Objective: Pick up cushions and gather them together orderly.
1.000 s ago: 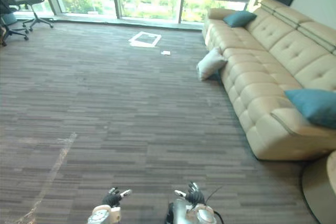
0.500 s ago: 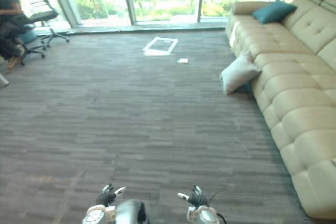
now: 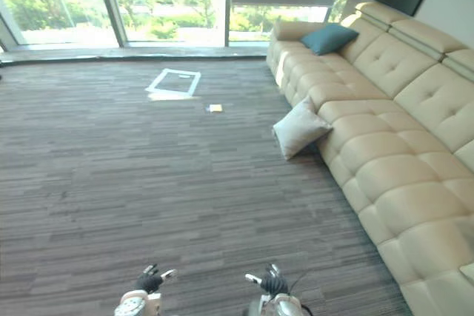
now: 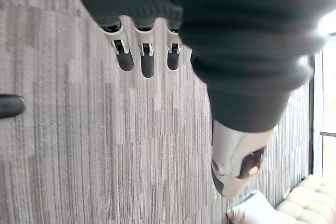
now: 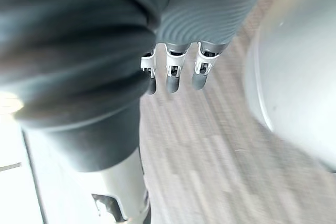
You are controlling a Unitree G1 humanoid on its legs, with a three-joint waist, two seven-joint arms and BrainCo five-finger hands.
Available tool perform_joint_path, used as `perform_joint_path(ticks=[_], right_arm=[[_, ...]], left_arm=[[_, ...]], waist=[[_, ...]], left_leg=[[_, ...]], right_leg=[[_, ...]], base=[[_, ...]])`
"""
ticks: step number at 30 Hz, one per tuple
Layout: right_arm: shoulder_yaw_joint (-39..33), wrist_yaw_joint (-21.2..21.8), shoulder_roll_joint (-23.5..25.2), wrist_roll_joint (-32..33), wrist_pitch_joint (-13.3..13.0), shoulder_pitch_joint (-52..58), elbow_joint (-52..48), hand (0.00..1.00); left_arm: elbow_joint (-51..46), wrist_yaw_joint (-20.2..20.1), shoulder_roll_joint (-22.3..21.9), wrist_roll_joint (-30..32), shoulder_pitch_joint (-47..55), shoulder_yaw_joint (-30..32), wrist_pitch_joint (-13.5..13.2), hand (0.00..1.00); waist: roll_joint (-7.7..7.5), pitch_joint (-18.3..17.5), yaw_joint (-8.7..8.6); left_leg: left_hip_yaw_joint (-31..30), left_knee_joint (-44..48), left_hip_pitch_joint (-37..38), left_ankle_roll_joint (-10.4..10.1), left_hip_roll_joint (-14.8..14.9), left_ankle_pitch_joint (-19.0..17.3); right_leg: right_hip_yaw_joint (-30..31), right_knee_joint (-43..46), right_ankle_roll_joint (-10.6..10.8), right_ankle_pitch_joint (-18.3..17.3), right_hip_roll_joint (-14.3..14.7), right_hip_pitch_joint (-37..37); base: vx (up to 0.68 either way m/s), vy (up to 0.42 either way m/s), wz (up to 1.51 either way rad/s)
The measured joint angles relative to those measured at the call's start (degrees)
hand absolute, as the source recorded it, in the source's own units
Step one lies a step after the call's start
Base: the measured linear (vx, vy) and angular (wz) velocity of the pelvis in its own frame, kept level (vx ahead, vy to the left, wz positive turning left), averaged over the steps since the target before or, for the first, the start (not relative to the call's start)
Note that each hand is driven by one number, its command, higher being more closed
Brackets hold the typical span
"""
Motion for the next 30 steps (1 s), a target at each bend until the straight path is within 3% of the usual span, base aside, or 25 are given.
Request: perform_joint_path(ticks=[1, 2, 3, 4, 6, 7, 8, 9, 10, 11, 12, 13, 15, 17, 18, 19, 21, 22, 23, 25, 26, 28, 30], right_arm=[[0.02, -0.02, -0.04, 0.00, -0.19, 0.01, 0.01, 0.00], [-0.01, 0.00, -0.14, -0.02, -0.21, -0.01, 0.00, 0.00], [0.12, -0.01, -0.48, -0.02, -0.18, -0.02, 0.10, 0.00], [0.19, 0.00, -0.95, -0.11, 0.25, -0.14, 0.43, 0.00], [0.09, -0.02, -0.96, -0.15, 0.36, -0.67, 0.90, 0.00], [-0.01, 0.06, -0.98, -0.11, 0.38, -0.99, 0.88, 0.00], [0.15, 0.17, -1.25, -0.06, 0.43, -1.02, 0.89, 0.00], [0.71, 0.28, -1.37, -0.05, 0.64, -1.07, 0.97, 0.00], [0.84, 0.31, -1.34, -0.02, 0.82, -1.49, 0.98, 0.00], [1.01, 0.30, -1.10, -0.01, 0.98, -1.54, 1.79, 0.00], [1.71, 0.26, -0.83, 0.00, 1.19, -1.68, 2.78, 0.00], [2.57, 0.18, -0.75, 0.05, 1.47, -1.47, 3.10, 0.00], [2.90, 0.09, -0.78, 0.07, 1.48, -1.71, 2.46, 0.00], [2.79, -0.12, -1.00, 0.06, 1.46, -1.88, 2.32, 0.00], [2.67, -0.17, -1.01, 0.06, 1.46, -1.68, 2.33, 0.00], [2.80, -0.24, -1.03, 0.04, 1.47, -1.17, 2.36, 0.00], [2.91, -0.26, -0.93, 0.03, 1.52, -0.07, 2.65, 0.00], [2.99, -0.25, -0.42, 0.05, 1.52, 0.72, 2.75, 0.00], [2.86, -0.20, 0.02, 0.03, 1.50, 1.05, 2.63, 0.00], [2.92, -0.15, 0.47, 0.02, 1.50, 1.52, 2.54, 0.00], [2.93, 0.03, 0.69, -0.02, 1.49, 1.81, 2.38, 0.00], [2.87, 0.06, 0.45, -0.06, 1.23, 1.65, 1.53, 0.00], [2.86, 0.10, 0.24, -0.06, 0.93, 1.56, -0.11, 0.00]], left_arm=[[-0.33, -0.02, -0.42, 0.03, -0.02, -0.10, -0.11, 0.00], [-0.29, -0.08, -0.83, 0.04, 0.19, -0.49, -0.10, 0.00], [-0.22, -0.13, -1.16, 0.05, 0.65, -0.62, -0.05, 0.00], [-0.05, -0.17, -1.73, 0.08, 1.27, -0.92, 0.01, 0.00], [-0.05, -0.26, -1.54, 0.17, 1.93, -0.72, 0.05, 0.00], [-0.17, -0.88, -2.16, 0.28, 1.95, 1.17, 0.01, 0.00], [-0.25, -1.04, -2.70, 0.18, 1.84, 2.89, -0.03, 0.00], [-0.44, -1.07, -2.80, 0.07, 1.75, 3.94, -0.09, 0.00], [-0.43, -1.12, -2.53, -0.05, 2.06, 4.24, -0.14, 0.00], [-1.07, -1.14, -2.47, -0.13, 1.94, 5.24, -0.25, 0.00], [-2.02, -1.13, -2.18, -0.14, 2.04, 5.22, -0.35, 0.00], [-3.65, -1.04, -2.28, -0.35, 2.55, 5.31, -0.46, 0.00], [-5.69, -0.98, -2.09, -1.17, 3.51, 5.37, -1.25, 0.00], [-6.56, -0.90, -2.19, -1.19, 3.77, 5.42, -1.54, 0.00], [-6.74, -0.90, -2.14, -1.19, 3.83, 5.42, -1.60, 0.00], [-6.83, -0.89, -2.08, -1.16, 3.99, 5.36, -1.59, 0.00], [-7.42, -0.90, -1.83, -1.15, 4.56, 5.09, -1.65, 0.00], [-7.05, -0.89, -0.78, -1.12, 4.68, 5.01, -1.60, 0.00], [-6.50, -0.94, -0.19, -1.13, 4.37, 4.68, -1.57, 0.00], [-4.63, -0.97, 0.65, -1.15, 2.97, 4.51, -1.40, 0.00], [-3.68, -0.94, 1.02, -1.15, 2.30, 4.16, -1.11, 0.00], [-2.32, -0.94, 1.04, -1.14, 2.12, 2.44, -0.83, 0.00], [-2.24, -0.95, 0.89, -1.18, 2.12, 1.45, -0.28, 0.00]], waist=[[0.01, -0.01, -0.08], [0.05, 0.00, -0.13], [0.44, -0.09, -0.34], [0.85, -0.21, -0.33], [2.00, -0.87, -0.34], [3.57, -0.48, -0.72], [4.67, -0.38, -0.77], [5.46, -0.21, -0.63], [5.74, 0.38, -0.10], [6.21, 0.88, 0.16], [5.70, 1.19, 0.60], [4.84, 1.23, 1.73], [4.72, 1.27, 2.44], [4.57, 1.09, 2.91], [4.46, 1.00, 2.93], [4.24, 0.45, 2.94], [3.31, -1.36, 3.08], [0.88, -3.04, 3.40], [-0.37, -3.47, 3.40], [-1.65, -2.46, 3.13], [-1.78, -1.43, 2.91], [-0.45, -0.38, 2.43], [0.80, 0.11, 1.50]], left_leg=[[-0.41, -0.31, 1.46, -0.99, -0.16, -1.76], [-1.53, -0.48, 3.16, -2.80, -0.33, -3.60], [-2.34, -0.62, 4.40, -3.08, -0.12, -4.55], [-4.45, 0.92, 5.48, -2.92, 0.46, -4.70], [-7.17, 9.49, 2.82, -3.04, 2.45, -4.58], [-8.70, 19.79, -0.86, -5.31, 3.98, -3.26], [-10.25, 29.42, -5.19, -9.79, 4.84, 0.46], [-11.21, 40.92, -10.58, -14.59, 5.81, 9.66], [-10.69, 48.01, -13.62, -14.99, 6.80, 10.89], [-9.67, 56.70, -18.77, -11.37, 7.79, 8.57], [-8.36, 57.95, -21.55, -8.90, 7.93, 6.17], [-4.37, 54.59, -23.82, -7.80, 8.60, 3.16], [0.30, 44.72, -28.32, -6.73, 9.83, 0.30], [2.42, 27.45, -30.04, -7.24, 9.58, 0.94], [1.68, 17.98, -30.83, -7.44, 9.06, 3.14], [0.65, 12.96, -31.47, -7.19, 8.56, 5.17], [-1.10, 12.63, -31.95, -5.98, 6.76, 11.86], [0.61, 13.64, -31.64, -4.27, 4.90, 12.17], [1.96, 14.61, -30.34, -3.57, 3.65, 10.16], [2.13, 13.79, -25.19, -2.47, 1.34, 6.91], [2.23, 13.47, -21.80, -2.34, 0.65, 5.15], [2.72, 11.53, -15.52, -2.23, 0.48, 3.30], [3.04, 7.74, -10.49, -1.99, 0.87, 2.60]], right_leg=[[-0.88, -11.30, -0.72, 4.16, 0.82, -0.14], [-0.53, -15.81, -2.17, 7.45, 1.32, -0.29], [0.07, -14.38, -4.25, 10.58, 1.59, -0.26], [-0.12, -10.28, -6.44, 10.64, 1.43, -0.68], [-1.68, -8.43, -6.86, 6.81, 1.48, 0.83], [-2.63, -9.24, -7.03, 5.71, 2.42, 3.16], [-2.62, -10.64, -7.23, 4.75, 3.48, 5.52], [-1.37, -13.12, -7.46, 3.36, 4.51, 8.90], [-0.46, -14.75, -7.87, 3.06, 5.34, 11.44], [1.61, -18.10, -8.79, 1.90, 6.56, 16.70], [3.08, -20.58, -8.86, 1.60, 6.52, 20.57], [5.87, -23.13, -8.11, 2.07, 6.02, 24.46], [9.63, -27.24, -7.04, 1.12, 5.31, 29.62], [12.14, -29.22, -5.59, -0.58, 4.25, 32.49], [13.32, -29.89, -4.83, -2.43, 3.77, 34.36], [14.15, -29.91, -3.91, -3.98, 3.32, 35.53], [15.88, -29.53, -2.49, -6.01, 1.41, 37.46], [17.39, -26.11, -2.30, -5.95, -0.93, 36.51], [18.28, -19.72, -0.50, -4.89, -2.30, 33.98], [19.60, -0.45, 5.02, 0.06, -3.08, 27.80], [20.73, 12.75, 6.76, 2.91, -2.79, 22.77], [18.62, 25.63, 6.36, 2.56, -2.67, 14.77], [15.57, 26.31, 5.08, 1.19, -2.52, 9.03]], base=[[0.54, -0.052, 0.45], [0.58, -0.073, 0.50], [0.63, -0.113, 0.46], [0.51, -0.118, 0.33], [0.62, -0.188, 0.31], [0.72, -0.225, 0.22], [0.73, -0.202, -0.05], [0.60, -0.122, -0.29], [0.60, -0.056, -0.58], [0.46, 0.001, -0.67], [0.64, -0.006, -1.00], [0.50, 0.001, -0.92], [0.54, 0.059, -1.17], [0.53, 0.143, -0.99], [0.58, 0.236, -0.60], [0.60, 0.269, -0.50], [0.62, 0.305, -0.48], [0.88, 0.410, -0.56], [0.87, 0.402, -0.41], [0.61, 0.306, -0.16], [0.53, 0.252, -0.09], [0.39, 0.163, -0.16], [0.44, 0.139, -0.11]])
